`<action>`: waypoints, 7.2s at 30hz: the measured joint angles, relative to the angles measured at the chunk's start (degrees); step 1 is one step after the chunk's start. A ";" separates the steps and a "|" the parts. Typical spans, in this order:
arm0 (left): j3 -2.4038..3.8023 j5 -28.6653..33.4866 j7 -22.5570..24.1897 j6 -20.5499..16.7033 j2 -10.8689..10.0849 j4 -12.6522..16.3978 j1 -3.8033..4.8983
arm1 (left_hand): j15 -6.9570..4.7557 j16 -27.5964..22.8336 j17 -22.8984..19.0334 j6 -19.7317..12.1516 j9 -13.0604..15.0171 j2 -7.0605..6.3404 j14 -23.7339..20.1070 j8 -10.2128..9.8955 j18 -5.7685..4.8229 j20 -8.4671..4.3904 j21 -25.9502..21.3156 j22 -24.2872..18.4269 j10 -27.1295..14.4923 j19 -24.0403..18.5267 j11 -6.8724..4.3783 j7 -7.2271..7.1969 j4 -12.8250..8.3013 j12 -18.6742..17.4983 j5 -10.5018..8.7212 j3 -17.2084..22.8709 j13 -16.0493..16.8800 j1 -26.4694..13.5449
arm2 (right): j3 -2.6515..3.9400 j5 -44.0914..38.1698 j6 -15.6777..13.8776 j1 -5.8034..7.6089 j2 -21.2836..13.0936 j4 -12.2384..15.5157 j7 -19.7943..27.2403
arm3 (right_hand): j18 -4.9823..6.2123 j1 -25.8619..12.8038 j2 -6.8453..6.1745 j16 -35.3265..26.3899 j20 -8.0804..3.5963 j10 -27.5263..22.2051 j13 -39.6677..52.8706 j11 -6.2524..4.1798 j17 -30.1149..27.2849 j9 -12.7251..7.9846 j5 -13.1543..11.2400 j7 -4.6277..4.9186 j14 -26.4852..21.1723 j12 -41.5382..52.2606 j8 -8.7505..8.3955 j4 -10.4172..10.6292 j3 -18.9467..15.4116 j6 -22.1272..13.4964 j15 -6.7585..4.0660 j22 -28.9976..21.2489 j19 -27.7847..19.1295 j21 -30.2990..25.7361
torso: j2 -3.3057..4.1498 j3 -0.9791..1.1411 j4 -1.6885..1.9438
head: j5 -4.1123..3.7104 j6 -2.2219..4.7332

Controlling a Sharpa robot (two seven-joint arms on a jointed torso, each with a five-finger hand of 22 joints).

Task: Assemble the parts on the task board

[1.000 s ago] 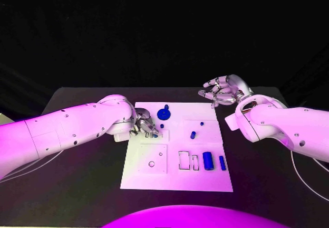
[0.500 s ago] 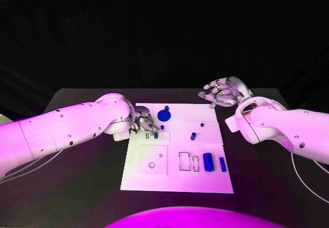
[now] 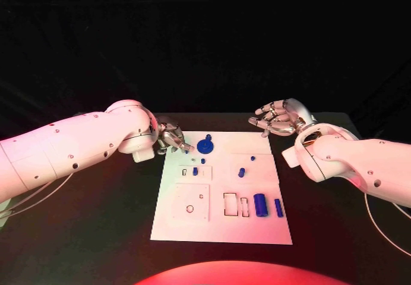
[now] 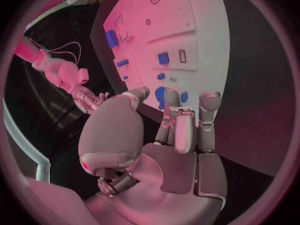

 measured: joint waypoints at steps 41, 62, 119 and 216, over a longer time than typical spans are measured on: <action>-1.21 -1.83 0.53 5.29 11.04 -20.19 0.86 | 0.20 1.40 0.44 1.53 -1.06 1.20 -0.20 -0.33 0.00 0.31 1.58 3.38 1.20 2.00 -0.11 -0.28 0.62 1.57 0.00 -2.98 1.06 -0.76 | 0.00 0.28 0.38 0.01 0.36 0.10 0.00 | -0.01 0.31 0.31 -3.10 0.61 -0.12 -3.83 0.32 -0.52 -0.32 0.00 0.42 -0.61 -2.23 0.44 -0.17 0.17 0.03 0.62 -3.08 -0.61 -1.12 | 0.51 -0.10 -0.18 | 0.32 -0.01; -2.29 -0.19 0.57 6.47 12.71 -22.29 0.39 | 0.19 1.86 0.43 2.67 -1.37 1.80 -0.20 -0.33 0.00 0.10 2.46 4.52 2.04 2.61 -0.54 -1.02 0.46 2.22 -0.01 -3.14 1.65 -0.17 | 0.01 0.30 0.39 0.04 0.54 0.08 0.01 | -0.01 0.31 0.30 -3.42 0.82 -0.11 -4.04 0.33 -0.57 -0.38 0.00 0.40 -0.61 -2.46 0.44 -0.17 0.17 0.02 0.61 -3.23 -0.82 -1.11 | 0.53 -0.07 -0.20 | 0.13 -0.32; -2.34 4.34 1.84 4.73 8.88 -17.94 -0.11 | -1.17 3.24 0.41 4.72 0.14 0.32 -0.10 3.72 0.00 -1.43 5.96 9.82 8.33 5.59 -2.05 -2.22 -4.10 4.26 0.19 12.87 4.10 8.30 | -0.01 0.37 0.73 0.03 0.71 -0.36 0.02 | 0.00 0.31 0.30 -3.86 0.82 0.05 -4.85 0.48 -0.61 -0.42 0.00 0.48 -0.61 -2.70 0.67 -0.17 0.17 0.16 0.61 -3.85 -0.81 -1.10 | 0.27 0.00 -0.10 | 0.18 -0.75; -3.76 -3.28 1.80 2.49 -0.29 0.58 -3.09 | -1.96 3.89 0.45 8.07 1.72 -2.57 -0.10 3.44 -0.89 -2.24 7.73 12.87 12.56 7.61 -3.08 -3.13 -6.12 6.24 7.04 15.62 7.95 4.34 | -0.06 0.64 1.10 -0.28 0.06 -0.31 0.02 | -0.01 0.31 0.30 -4.43 0.82 0.24 -5.63 0.68 -0.64 -0.54 0.23 0.52 -0.61 -3.13 0.88 -0.17 0.17 0.33 0.61 -4.42 -0.81 -1.10 | 0.18 0.04 -0.05 | 0.68 -2.11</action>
